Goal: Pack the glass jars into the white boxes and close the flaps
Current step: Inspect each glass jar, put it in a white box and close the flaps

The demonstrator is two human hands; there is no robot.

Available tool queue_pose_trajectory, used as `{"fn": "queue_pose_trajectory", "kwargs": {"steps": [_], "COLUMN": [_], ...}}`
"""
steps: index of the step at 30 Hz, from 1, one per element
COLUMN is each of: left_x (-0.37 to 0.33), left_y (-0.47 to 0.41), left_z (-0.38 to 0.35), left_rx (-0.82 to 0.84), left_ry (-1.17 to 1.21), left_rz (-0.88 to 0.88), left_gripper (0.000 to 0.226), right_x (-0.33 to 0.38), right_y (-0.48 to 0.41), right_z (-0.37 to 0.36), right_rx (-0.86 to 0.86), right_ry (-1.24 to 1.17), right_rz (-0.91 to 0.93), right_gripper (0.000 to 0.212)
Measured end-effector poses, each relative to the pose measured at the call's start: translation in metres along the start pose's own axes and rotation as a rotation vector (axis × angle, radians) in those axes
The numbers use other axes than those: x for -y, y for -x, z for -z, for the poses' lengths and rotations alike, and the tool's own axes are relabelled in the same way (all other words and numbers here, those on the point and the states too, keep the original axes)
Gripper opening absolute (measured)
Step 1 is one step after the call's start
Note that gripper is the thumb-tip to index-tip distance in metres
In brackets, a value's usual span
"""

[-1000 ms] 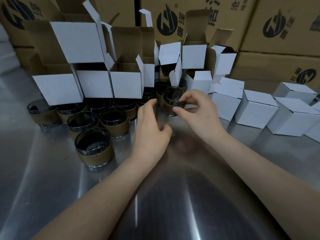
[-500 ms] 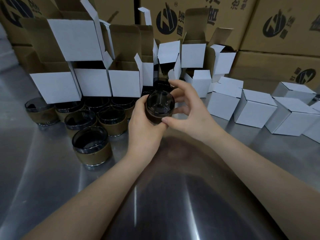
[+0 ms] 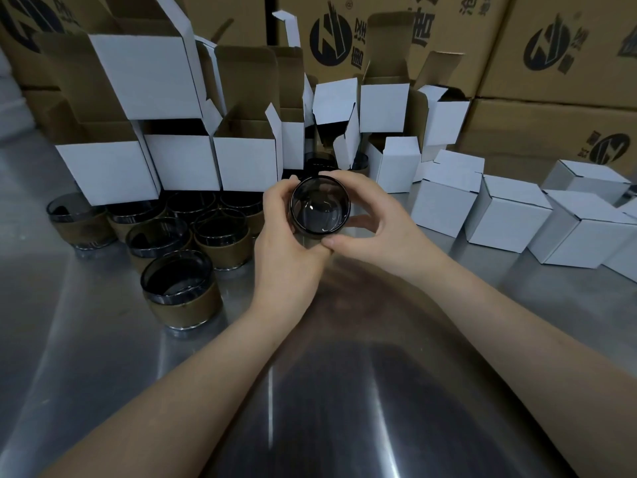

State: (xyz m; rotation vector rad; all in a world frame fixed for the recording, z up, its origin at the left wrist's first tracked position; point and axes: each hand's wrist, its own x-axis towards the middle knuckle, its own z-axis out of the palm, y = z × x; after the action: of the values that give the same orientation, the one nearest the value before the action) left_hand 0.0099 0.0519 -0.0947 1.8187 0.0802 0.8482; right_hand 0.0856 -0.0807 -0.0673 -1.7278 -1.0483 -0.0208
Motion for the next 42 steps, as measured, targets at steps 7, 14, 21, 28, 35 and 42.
{"fn": "queue_pose_trajectory", "kwargs": {"steps": [7, 14, 21, 28, 35, 42], "left_x": [-0.002, -0.004, -0.006, -0.009, -0.009, -0.002], "left_y": [0.001, 0.002, -0.001, -0.002, -0.002, -0.002], "left_z": [-0.001, -0.004, -0.003, -0.002, -0.002, -0.003], "left_rx": [0.006, 0.051, 0.098, 0.034, -0.027, 0.000], "left_ry": [0.030, 0.097, 0.063, 0.179, 0.191, 0.136], "left_rz": [-0.007, 0.065, 0.077, 0.137, 0.134, 0.134], "left_gripper": [0.067, 0.065, 0.097, 0.070, 0.067, 0.067], "right_x": [-0.001, -0.002, 0.004, 0.010, 0.002, 0.005], "right_y": [0.000, -0.001, -0.001, -0.003, -0.003, -0.003], "right_z": [0.002, 0.003, 0.006, 0.008, 0.005, 0.000], "right_rx": [-0.014, -0.010, 0.052, 0.021, 0.056, -0.047], "right_ry": [-0.032, -0.057, -0.034, -0.179, -0.348, -0.217], "right_rz": [-0.027, -0.127, -0.208, -0.235, -0.408, -0.262], "right_gripper": [0.064, 0.052, 0.063, 0.072, 0.056, 0.066]}}
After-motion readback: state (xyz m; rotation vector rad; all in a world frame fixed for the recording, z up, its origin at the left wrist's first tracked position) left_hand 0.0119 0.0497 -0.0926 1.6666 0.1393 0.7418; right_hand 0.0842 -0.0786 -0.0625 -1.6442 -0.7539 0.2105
